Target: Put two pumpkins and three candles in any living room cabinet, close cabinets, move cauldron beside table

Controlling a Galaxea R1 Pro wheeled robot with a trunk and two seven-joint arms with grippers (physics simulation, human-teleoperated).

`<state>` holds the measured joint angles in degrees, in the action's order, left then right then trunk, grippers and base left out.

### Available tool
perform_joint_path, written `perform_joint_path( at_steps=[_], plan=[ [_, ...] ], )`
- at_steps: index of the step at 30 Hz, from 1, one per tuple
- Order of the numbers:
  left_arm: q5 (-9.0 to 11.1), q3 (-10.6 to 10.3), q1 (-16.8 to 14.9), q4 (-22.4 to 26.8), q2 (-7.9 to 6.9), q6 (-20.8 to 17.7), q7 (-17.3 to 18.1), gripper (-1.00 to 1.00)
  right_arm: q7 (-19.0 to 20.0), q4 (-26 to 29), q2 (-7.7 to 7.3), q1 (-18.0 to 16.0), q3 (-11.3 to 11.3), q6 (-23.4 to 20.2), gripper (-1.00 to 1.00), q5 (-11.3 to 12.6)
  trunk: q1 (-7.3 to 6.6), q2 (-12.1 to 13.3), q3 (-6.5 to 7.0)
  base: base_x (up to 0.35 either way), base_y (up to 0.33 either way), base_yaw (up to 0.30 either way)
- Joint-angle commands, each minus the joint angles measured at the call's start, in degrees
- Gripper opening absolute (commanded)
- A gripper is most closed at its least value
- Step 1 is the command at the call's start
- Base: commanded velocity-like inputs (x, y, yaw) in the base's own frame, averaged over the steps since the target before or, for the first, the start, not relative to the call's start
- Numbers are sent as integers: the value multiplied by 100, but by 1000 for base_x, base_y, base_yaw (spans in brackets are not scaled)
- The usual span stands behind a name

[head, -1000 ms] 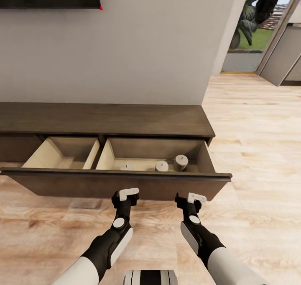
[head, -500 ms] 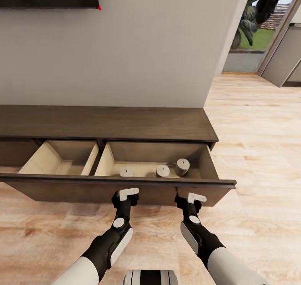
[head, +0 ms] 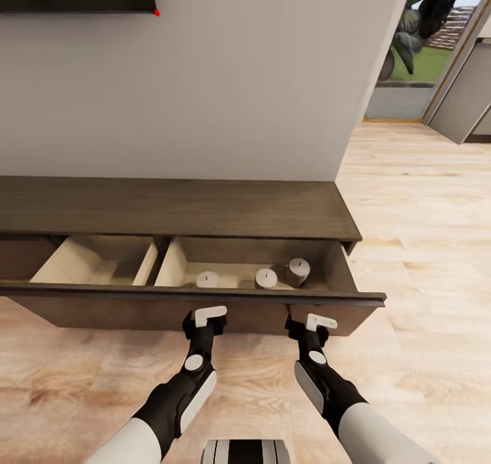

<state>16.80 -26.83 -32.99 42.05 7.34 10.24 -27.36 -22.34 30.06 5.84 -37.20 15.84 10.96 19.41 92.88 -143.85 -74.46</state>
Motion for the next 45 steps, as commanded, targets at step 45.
perform_joint_path(
  at_steps=[45],
  plan=[
    [52, -32, -6, -4, 8, 30, -23, 100, -24, 17, -12, -7, 59, 29, 100, 36, 1, -1, -3, 175, 0, 0]
  ],
)
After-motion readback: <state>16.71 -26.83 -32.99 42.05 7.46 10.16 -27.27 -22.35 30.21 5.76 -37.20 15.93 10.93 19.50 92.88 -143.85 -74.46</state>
